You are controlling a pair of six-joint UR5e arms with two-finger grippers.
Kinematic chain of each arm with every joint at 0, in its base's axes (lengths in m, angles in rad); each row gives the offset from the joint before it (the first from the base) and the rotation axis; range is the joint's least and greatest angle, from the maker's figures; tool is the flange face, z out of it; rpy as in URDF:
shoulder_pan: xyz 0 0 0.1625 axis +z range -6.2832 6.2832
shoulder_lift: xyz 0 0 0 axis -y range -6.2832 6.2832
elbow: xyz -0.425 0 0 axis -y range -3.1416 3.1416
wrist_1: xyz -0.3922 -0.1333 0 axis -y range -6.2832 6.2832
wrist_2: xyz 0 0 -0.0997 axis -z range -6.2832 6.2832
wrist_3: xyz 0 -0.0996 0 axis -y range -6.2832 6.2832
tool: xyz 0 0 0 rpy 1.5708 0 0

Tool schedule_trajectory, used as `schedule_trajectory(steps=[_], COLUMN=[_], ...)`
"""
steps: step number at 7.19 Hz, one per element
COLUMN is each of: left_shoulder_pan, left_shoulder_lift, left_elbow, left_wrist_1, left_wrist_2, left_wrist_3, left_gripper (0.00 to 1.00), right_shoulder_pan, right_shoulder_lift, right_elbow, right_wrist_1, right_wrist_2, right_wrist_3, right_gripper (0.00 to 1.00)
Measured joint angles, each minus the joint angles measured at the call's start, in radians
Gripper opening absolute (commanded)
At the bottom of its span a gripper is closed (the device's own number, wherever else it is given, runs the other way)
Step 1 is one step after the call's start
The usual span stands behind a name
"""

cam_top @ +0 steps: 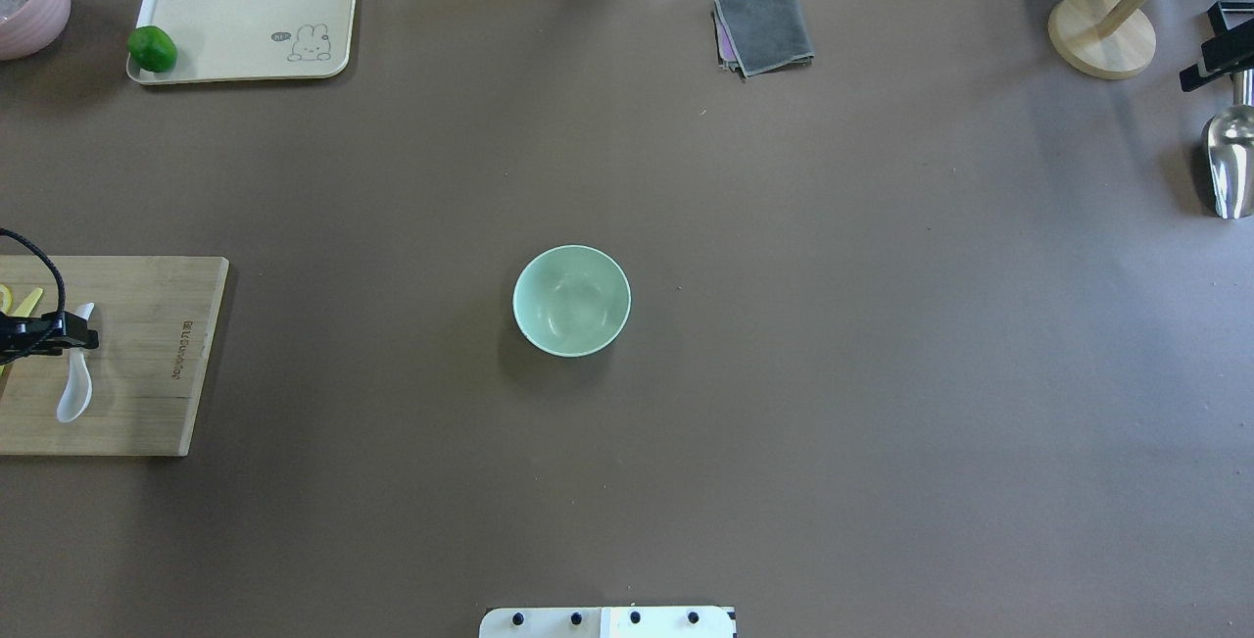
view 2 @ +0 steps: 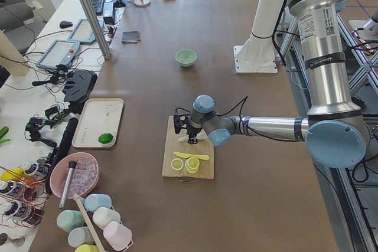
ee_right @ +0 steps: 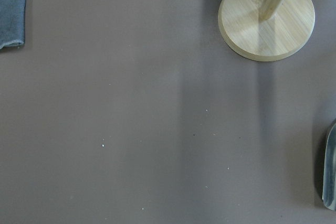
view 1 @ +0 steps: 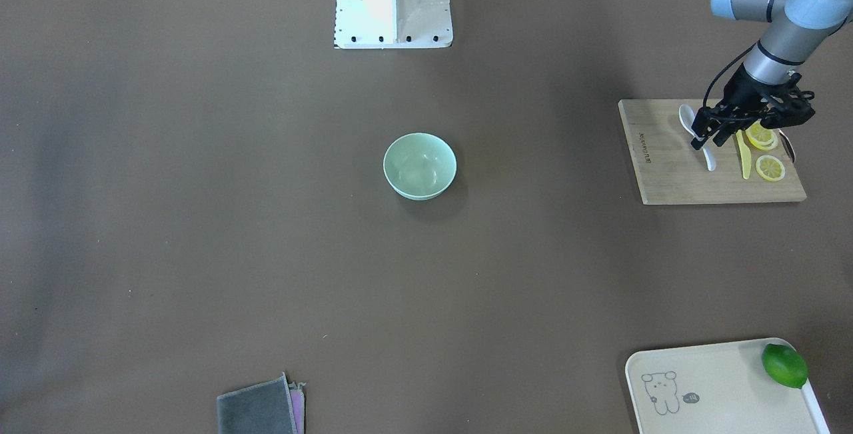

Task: Place spoon in bowl
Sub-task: 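Grasp the white spoon on the cutting board with the left gripper, then carry the spoon with the left gripper and lower it into the bowl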

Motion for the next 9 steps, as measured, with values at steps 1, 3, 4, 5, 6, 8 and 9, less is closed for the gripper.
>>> schedule_trajectory(steps=[1,3,4,5,6,8,9], left_shoulder_pan=[0.001,0.002,0.002,0.002,0.002,0.003,0.018], left_shoulder_lift=[-0.001,-0.003,-0.009,-0.023,-0.057,-0.235,-0.358], left_elbow=[0.005,0.006,-0.005,-0.032,-0.068,-0.104,-0.103], left_wrist_1=[-0.004,-0.013,-0.018,-0.015,0.010,0.154,0.256], left_wrist_2=[0.000,0.000,-0.002,-0.005,-0.008,-0.006,-0.003], left_wrist_3=[0.002,0.005,0.002,-0.005,-0.033,-0.148,-0.202], left_gripper=[0.00,0.00,0.00,0.00,0.00,0.00,0.00], right_shoulder_pan=[0.000,0.000,0.000,0.000,0.002,0.011,0.021], right_shoulder_lift=[0.000,-0.001,-0.004,-0.011,-0.029,-0.095,-0.133], right_elbow=[0.000,0.000,0.000,0.001,0.003,0.003,0.005], right_wrist_1=[0.000,0.000,0.000,0.001,0.006,0.061,0.087], right_wrist_2=[0.000,0.000,0.000,-0.001,-0.002,-0.010,-0.021], right_wrist_3=[0.000,0.000,0.000,-0.001,-0.002,-0.002,-0.004], right_gripper=[1.00,1.00,1.00,1.00,1.00,1.00,1.00])
